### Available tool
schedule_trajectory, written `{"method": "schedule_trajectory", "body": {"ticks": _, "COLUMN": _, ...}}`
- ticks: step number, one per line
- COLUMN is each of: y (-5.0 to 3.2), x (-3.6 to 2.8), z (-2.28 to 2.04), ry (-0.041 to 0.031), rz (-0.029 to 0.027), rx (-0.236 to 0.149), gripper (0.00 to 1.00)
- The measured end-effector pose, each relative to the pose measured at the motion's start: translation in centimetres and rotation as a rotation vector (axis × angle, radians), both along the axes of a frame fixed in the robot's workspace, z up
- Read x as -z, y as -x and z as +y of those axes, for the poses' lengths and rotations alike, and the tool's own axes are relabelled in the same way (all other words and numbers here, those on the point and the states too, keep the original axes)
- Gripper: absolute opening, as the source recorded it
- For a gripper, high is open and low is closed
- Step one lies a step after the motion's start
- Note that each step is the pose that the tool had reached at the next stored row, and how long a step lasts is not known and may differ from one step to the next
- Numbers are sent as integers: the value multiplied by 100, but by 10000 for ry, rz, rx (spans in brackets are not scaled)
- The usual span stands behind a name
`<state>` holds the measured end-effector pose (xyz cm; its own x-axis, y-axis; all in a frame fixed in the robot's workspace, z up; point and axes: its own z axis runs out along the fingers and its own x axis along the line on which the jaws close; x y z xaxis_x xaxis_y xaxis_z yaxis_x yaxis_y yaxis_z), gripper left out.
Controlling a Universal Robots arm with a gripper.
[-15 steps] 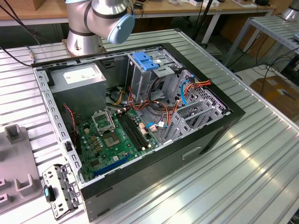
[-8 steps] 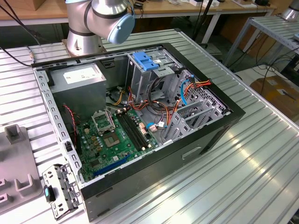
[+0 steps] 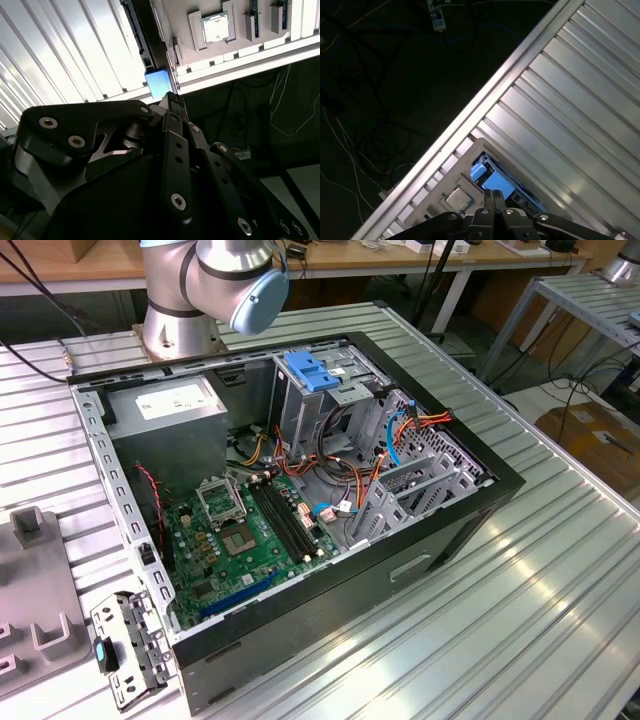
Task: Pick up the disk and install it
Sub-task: 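Pick up the disk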
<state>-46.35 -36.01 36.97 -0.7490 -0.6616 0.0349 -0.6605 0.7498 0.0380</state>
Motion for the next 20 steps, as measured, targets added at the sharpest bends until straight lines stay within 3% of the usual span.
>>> {"method": "schedule_trajectory", "body": {"ticks": 11, "y": 0, "x": 1, "z": 0, "ry": 0, "rz": -2, "rx": -1079, "gripper": 11}}
{"method": "schedule_trajectory", "body": {"ticks": 20, "y": 0, "x": 3, "z": 2, "ry": 0, "rz": -4, "rx": -1280, "gripper": 11}}
